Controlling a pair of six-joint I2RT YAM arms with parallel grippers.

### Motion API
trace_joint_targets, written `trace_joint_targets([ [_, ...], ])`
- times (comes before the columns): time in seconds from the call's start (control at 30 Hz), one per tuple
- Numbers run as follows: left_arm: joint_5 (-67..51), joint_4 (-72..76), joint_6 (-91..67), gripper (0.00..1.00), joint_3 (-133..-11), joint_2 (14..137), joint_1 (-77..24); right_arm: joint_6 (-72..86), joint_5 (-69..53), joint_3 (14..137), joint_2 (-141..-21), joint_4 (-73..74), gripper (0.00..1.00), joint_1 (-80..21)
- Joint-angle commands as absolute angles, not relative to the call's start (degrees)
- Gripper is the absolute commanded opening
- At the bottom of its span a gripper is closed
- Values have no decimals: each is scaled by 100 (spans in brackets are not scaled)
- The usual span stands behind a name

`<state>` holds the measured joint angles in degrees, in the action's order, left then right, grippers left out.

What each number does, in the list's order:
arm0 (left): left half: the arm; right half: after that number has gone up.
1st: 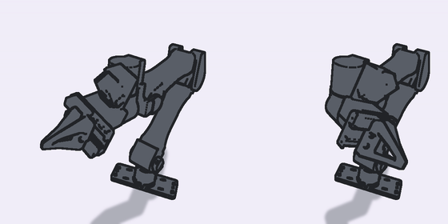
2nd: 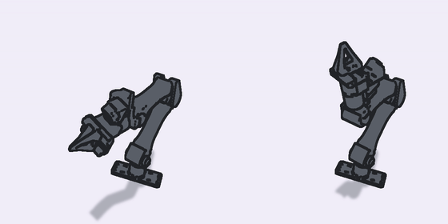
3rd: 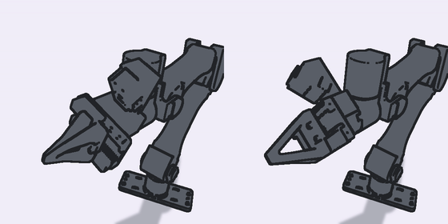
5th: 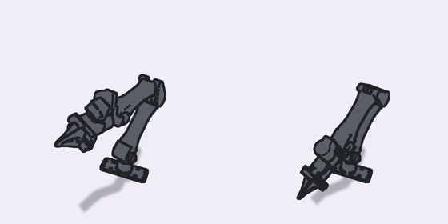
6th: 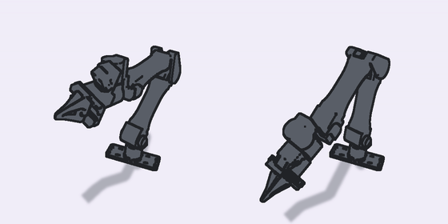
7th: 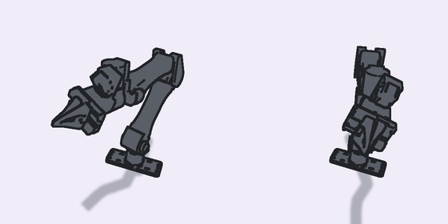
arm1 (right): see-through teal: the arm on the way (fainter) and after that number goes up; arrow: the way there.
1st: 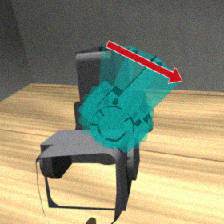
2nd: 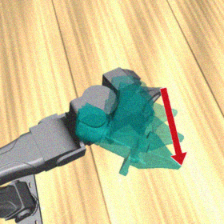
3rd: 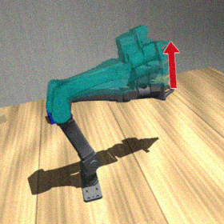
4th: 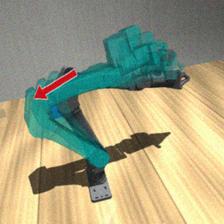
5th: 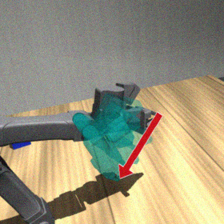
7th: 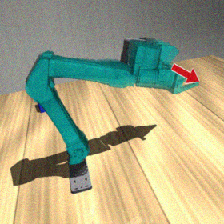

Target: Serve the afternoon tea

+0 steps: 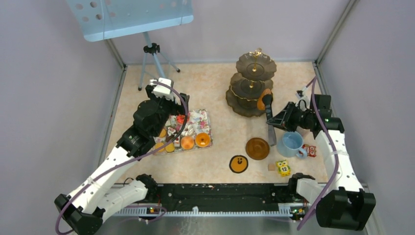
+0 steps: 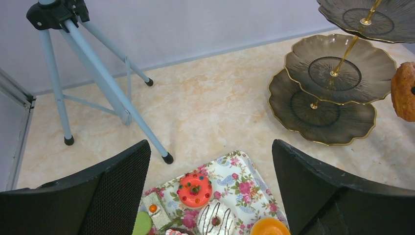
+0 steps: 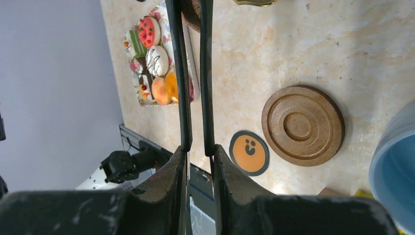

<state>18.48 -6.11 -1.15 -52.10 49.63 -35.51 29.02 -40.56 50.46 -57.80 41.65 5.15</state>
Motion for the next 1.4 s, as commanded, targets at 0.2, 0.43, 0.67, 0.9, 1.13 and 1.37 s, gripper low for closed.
trace_joint_targets([
  [0.2, 1520, -334, -401, 99, -5322, 5048, -3530, 2819, -4702, 5569, -5984, 3842, 9, 956],
  [0.43, 953, -661, -1215, 99, -6075, 5321, -3534, 3180, -4906, 5737, -6753, 2877, 9, 1066],
  [0.67, 601, -496, -1239, 99, -6709, 5654, -3532, 3608, -4901, 5872, -7490, 1861, 12, 1090],
  [0.9, 671, -198, -900, 99, -6653, 5660, -3540, 3255, -4673, 6325, -8028, 2126, 17, 1090],
  [1.13, 969, 106, -598, 99, -6075, 5376, -3549, 3017, -4546, 6918, -8606, 2518, 21, 781],
  [1.37, 1078, 219, -475, 99, -5781, 5185, -3545, 3003, -4218, 7197, -8875, 2644, 28, 633],
])
